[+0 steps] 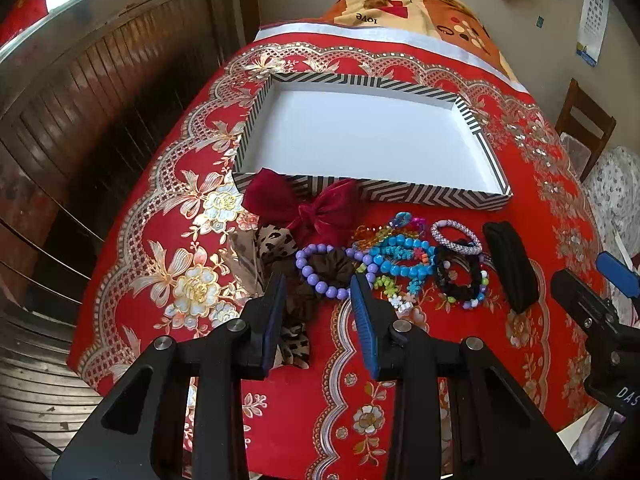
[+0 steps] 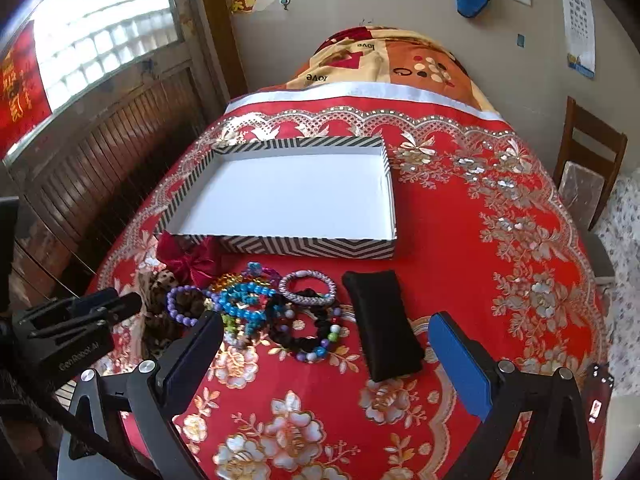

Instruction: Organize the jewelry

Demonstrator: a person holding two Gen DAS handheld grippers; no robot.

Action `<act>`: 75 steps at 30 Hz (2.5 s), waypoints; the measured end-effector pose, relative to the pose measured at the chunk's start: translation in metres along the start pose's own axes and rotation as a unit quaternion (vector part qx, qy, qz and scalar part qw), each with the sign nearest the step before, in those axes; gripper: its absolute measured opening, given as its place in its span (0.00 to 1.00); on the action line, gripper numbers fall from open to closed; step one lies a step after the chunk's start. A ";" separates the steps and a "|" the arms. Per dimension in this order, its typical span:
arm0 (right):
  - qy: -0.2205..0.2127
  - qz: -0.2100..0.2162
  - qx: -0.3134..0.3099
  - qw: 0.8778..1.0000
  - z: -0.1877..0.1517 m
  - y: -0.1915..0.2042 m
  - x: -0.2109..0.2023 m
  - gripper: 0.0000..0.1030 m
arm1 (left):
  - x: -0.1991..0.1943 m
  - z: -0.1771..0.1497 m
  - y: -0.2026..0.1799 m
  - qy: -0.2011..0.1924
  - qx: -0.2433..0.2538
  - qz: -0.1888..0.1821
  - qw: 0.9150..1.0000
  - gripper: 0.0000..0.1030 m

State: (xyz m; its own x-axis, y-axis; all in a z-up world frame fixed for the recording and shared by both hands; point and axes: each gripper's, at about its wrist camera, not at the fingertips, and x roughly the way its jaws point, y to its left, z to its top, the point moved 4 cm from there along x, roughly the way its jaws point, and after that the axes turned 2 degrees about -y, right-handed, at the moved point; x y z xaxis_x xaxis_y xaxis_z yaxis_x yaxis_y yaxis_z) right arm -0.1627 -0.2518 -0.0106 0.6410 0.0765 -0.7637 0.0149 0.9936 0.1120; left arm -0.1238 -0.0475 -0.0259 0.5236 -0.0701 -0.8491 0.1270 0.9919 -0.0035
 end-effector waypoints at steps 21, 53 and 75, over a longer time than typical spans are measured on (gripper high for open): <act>0.003 0.004 -0.010 1.000 -0.001 -0.007 0.004 0.99 | 0.003 -0.002 -0.009 -0.001 0.000 0.006 1.000 0.32; 0.013 0.030 -0.027 0.999 -0.006 0.008 0.012 0.91 | 0.003 -0.005 0.054 0.029 -0.070 -0.025 0.997 0.32; 0.058 0.064 -0.031 0.996 0.009 0.012 0.080 0.57 | 0.065 -0.002 0.067 0.117 -0.051 -0.093 0.987 0.36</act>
State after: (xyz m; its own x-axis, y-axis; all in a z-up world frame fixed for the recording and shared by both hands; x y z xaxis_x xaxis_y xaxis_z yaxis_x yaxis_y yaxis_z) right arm -0.1041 -0.2350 -0.0648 0.5408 0.2092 -0.8147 -0.1118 0.9779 0.1769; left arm -0.0832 0.0144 -0.0825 0.2878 -0.2373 -0.9278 0.1115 0.9705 -0.2136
